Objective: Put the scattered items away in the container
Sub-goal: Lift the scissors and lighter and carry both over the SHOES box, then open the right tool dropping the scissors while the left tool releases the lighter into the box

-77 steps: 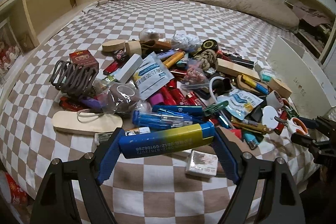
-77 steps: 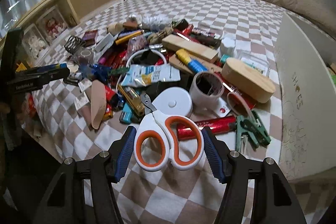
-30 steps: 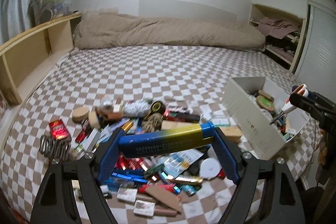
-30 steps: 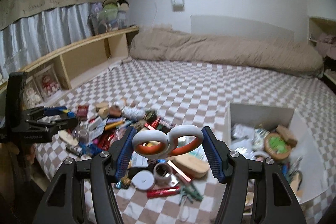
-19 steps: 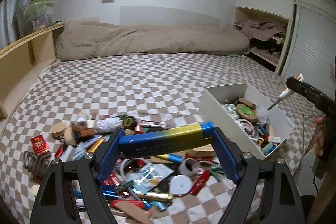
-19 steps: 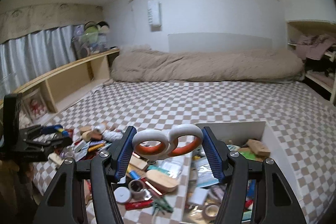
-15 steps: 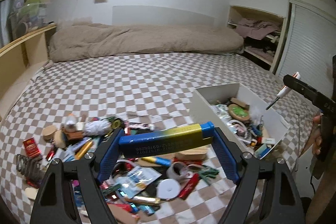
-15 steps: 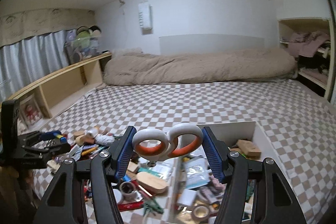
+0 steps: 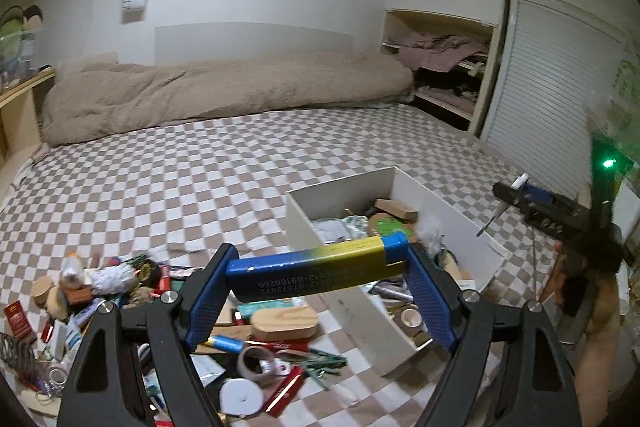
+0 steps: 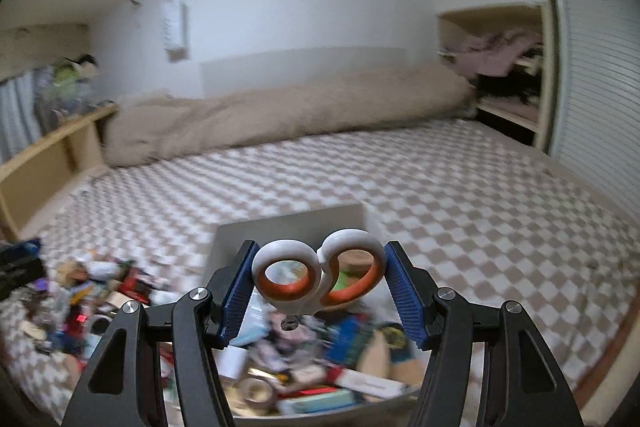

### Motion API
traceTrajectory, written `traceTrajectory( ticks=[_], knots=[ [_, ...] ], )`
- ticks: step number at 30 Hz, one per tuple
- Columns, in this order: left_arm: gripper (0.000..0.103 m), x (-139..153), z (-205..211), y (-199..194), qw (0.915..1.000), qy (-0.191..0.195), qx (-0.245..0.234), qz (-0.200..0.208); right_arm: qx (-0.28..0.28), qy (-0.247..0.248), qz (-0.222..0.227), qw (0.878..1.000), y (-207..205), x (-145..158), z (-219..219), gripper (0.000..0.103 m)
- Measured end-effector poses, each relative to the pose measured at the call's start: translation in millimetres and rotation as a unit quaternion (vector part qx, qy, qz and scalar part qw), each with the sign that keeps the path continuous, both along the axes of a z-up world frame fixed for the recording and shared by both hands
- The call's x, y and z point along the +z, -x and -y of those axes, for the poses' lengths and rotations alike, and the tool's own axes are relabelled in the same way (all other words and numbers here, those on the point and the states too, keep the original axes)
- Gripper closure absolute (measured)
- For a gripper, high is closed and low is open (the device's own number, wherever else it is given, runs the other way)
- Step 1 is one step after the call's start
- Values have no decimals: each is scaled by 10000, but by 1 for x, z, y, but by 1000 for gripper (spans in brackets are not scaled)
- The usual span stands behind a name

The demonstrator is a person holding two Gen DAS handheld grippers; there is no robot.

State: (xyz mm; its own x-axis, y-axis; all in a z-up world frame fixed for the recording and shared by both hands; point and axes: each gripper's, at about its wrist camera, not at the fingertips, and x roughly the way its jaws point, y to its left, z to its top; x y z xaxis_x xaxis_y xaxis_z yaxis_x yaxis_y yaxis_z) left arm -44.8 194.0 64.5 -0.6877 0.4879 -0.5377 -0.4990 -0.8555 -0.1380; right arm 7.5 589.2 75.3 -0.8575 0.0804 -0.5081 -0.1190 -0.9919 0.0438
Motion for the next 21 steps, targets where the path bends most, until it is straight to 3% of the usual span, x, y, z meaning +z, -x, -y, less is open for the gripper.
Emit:
traceTrajectory(
  ticks=[10,21],
  knots=[
    [20,-11,-38,0,9994,17,-315,153,-292,-522,1006,9931,9,-50,-11,39],
    [20,-23,-66,8,9975,51,-550,434,-466,-917,1572,9822,20,-74,-20,39]
  ],
)
